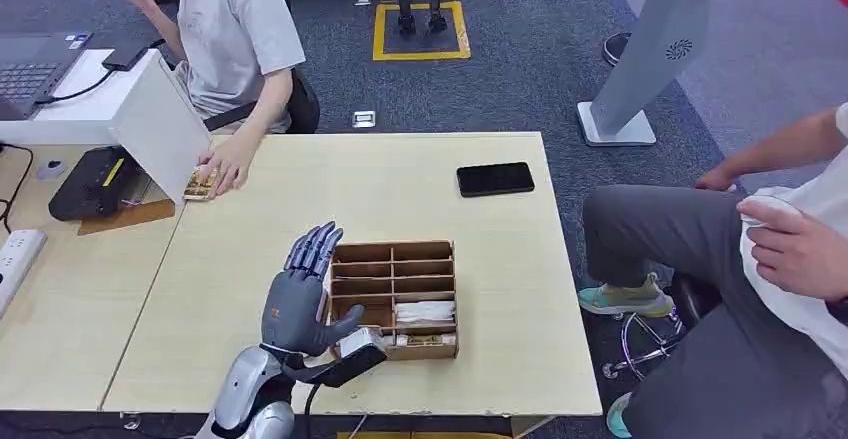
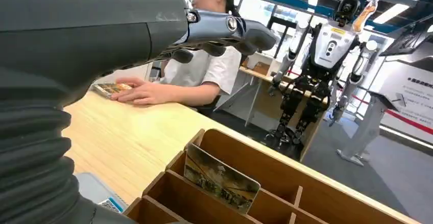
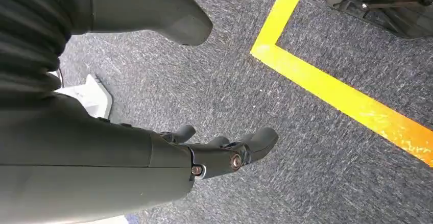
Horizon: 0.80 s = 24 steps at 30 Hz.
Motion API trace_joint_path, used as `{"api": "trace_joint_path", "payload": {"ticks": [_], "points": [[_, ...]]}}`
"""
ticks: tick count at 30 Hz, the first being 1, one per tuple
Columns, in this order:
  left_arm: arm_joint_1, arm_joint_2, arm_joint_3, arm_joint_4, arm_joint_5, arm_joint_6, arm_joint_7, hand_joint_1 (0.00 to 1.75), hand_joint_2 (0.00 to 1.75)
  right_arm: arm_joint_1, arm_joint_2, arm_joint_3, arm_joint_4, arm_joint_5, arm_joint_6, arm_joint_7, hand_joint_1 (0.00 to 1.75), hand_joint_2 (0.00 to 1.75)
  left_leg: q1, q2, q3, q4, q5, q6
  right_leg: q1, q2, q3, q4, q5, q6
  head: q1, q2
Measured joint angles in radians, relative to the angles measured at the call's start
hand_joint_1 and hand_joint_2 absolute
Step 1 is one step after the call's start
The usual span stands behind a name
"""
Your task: Pass the card to the sensor for recognition and then transmit it.
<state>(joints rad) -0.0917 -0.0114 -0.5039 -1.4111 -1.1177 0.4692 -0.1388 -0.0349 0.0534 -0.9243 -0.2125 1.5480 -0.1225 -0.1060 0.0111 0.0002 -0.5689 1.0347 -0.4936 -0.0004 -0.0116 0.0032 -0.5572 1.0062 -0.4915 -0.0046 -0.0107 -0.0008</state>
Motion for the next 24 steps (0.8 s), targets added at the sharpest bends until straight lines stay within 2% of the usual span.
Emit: {"api": "trace_joint_path", "payload": {"ticks": [24], "points": [[-0.013,-0.027,0.008,0.000,0.004,-0.018,-0.006,0.00,1.75,-0.003,0.006,0.000,0.000,0.000,0.000,0.000,0.00,1.75,0.000,0.000,0.000,0.000,0.000,0.000,0.000,0.000,0.000,0.000,0.000,0.000,0.000,0.000]]}}
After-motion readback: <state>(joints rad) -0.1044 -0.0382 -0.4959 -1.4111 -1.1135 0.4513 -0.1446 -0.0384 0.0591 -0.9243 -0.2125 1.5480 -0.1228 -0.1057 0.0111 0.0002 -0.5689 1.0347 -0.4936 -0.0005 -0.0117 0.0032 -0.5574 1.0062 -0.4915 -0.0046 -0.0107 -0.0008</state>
